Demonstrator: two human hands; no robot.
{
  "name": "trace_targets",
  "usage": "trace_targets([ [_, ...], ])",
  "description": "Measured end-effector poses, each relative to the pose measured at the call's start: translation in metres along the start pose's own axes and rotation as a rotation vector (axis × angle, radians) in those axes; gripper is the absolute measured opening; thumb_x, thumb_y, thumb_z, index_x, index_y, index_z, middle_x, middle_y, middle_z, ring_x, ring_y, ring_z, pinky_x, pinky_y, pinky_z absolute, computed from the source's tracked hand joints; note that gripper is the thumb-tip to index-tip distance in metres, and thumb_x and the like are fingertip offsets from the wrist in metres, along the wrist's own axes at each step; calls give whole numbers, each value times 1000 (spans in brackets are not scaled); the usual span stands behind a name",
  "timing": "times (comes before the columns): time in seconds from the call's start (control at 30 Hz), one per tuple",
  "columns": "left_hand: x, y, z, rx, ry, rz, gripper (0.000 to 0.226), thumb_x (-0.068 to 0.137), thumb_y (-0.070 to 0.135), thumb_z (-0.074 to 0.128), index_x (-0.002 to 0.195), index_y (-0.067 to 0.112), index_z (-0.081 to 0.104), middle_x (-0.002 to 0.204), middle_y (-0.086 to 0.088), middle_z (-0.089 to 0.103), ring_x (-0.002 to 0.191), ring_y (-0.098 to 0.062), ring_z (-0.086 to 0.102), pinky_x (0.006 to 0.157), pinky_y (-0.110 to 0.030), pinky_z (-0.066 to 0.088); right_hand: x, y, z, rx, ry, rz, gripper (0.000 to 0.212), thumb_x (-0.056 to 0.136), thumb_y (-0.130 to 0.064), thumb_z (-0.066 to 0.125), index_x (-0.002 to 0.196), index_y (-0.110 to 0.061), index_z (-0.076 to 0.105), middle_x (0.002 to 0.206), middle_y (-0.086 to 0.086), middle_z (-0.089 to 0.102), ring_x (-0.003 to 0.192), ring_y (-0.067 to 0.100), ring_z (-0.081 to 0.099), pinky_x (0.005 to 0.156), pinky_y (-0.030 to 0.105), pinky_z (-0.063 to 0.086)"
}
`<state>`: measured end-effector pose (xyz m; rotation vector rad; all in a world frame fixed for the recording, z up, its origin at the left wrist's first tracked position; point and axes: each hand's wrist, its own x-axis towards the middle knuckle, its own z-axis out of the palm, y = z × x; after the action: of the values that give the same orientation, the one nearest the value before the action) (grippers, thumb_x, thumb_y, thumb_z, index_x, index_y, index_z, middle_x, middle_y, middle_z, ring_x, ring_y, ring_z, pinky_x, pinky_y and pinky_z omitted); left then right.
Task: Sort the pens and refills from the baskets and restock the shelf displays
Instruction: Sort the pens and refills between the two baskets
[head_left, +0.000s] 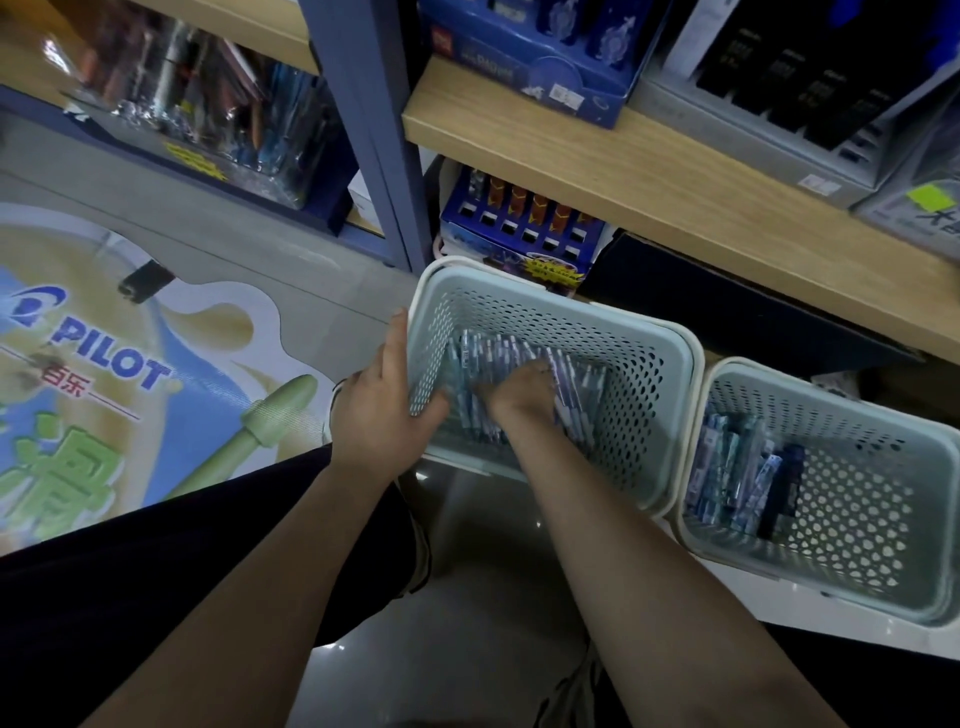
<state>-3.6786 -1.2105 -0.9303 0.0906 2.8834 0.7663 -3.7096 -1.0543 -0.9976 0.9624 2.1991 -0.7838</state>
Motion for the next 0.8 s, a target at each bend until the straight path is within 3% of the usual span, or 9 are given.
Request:
trace_targets([
  [0.13,0,-2,3,-27,17,20,89,84,57,45,157,17,12,116,-21,63,81,-39,64,70,-48,55,6,4,2,57,29,-12,87,90,-20,71,153,1,14,148,22,44,129,34,52,101,43,51],
  [0.2,1,-3,4,-32,20,15,89,86,56,47,157,16,12,117,-20,62,83,-39,65,71,-49,55,7,6,-2,46,-11,19,81,90,-23,71,151,2,24,127,19,61,105,29,67,74,33,59],
  [0.27,1,-3,5,-34,18,11,90,86,55,47,158,14,12,118,-20,62,84,-39,65,71,-49,56,2,8,-9,-36,-94,29,60,92,-25,70,139,3,45,92,12,65,75,19,67,42,19,46],
  [0.33,1,-4,5,-31,21,13,90,87,57,45,158,14,11,117,-21,62,84,-39,65,70,-49,56,-4,8,-16,-54,-157,32,46,94,-25,69,129,3,55,76,8,59,57,13,57,31,18,34],
  [0.47,0,-3,6,-28,38,7,88,88,58,46,158,18,10,115,-20,63,82,-38,65,69,-48,56,-7,4,-22,-36,-188,28,55,94,-35,68,132,2,54,75,7,62,54,12,53,39,21,35],
  [0.57,1,-3,6,-32,24,-4,88,89,54,51,158,19,10,116,-19,63,83,-38,65,71,-48,56,-9,1,-19,-15,-216,20,63,89,-31,75,134,5,50,100,14,68,60,14,56,40,20,39],
  [0.73,1,-2,5,-50,25,4,87,88,55,48,157,16,12,116,-19,62,82,-36,65,69,-48,57,-11,-4,-24,-22,-229,-9,62,85,-28,78,134,-2,51,128,13,62,106,22,66,66,20,45],
  [0.8,1,-1,5,-54,21,5,88,87,56,47,157,14,13,115,-18,62,82,-36,65,68,-47,57,-12,-7,-25,34,-230,4,66,85,-26,79,139,-3,47,134,14,59,114,25,64,74,22,46],
])
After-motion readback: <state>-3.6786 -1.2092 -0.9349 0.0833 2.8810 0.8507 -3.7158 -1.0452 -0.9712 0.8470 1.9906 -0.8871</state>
